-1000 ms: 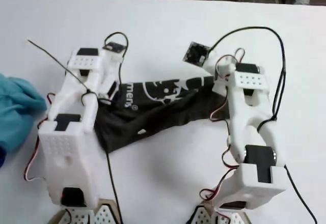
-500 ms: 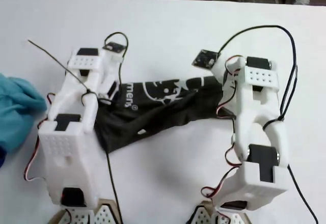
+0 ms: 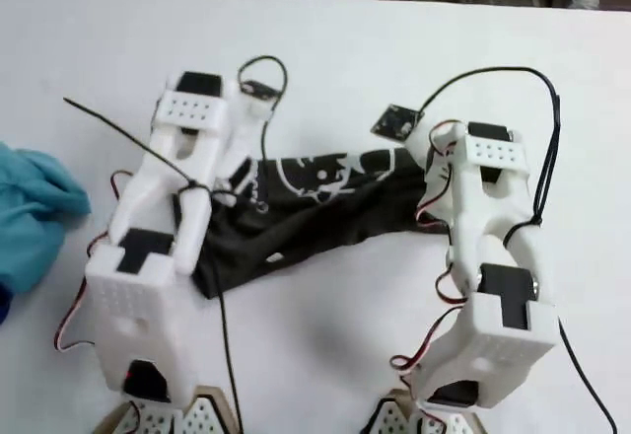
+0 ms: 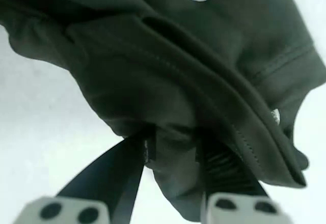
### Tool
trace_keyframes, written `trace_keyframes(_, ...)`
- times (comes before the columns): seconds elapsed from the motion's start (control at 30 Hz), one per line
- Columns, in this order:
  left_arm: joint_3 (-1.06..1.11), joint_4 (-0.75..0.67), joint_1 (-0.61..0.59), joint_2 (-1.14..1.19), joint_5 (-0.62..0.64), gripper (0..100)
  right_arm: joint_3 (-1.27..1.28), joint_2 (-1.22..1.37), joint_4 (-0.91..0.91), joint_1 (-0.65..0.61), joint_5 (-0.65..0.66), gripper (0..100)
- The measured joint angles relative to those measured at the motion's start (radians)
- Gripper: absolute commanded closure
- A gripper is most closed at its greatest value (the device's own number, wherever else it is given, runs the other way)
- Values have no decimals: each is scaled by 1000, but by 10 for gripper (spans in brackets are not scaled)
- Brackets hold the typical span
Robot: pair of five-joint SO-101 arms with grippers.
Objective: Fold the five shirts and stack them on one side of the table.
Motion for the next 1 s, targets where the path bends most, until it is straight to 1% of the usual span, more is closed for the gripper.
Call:
trace_keyframes(0.17,193,-3,58,-118,0,862,0,5,-44,0,0,861)
trace_keyframes(0.3,387,-46,54,-193,-8,862,0,5,-49,0,0,861)
trace_keyframes(0.4,517,-110,48,-239,-57,862,0,5,-57,5,0,860)
trace_keyframes(0.57,701,-269,-32,-256,-137,862,0,11,-114,49,2,858)
trace_keyframes(0.7,778,-368,-97,-258,-178,862,0,11,-129,92,2,858)
trace_keyframes(0.87,793,-393,-146,-267,-198,862,0,11,-129,110,2,858)
trace_keyframes(1.0,792,-391,-160,-273,-198,862,5,11,-120,110,2,858)
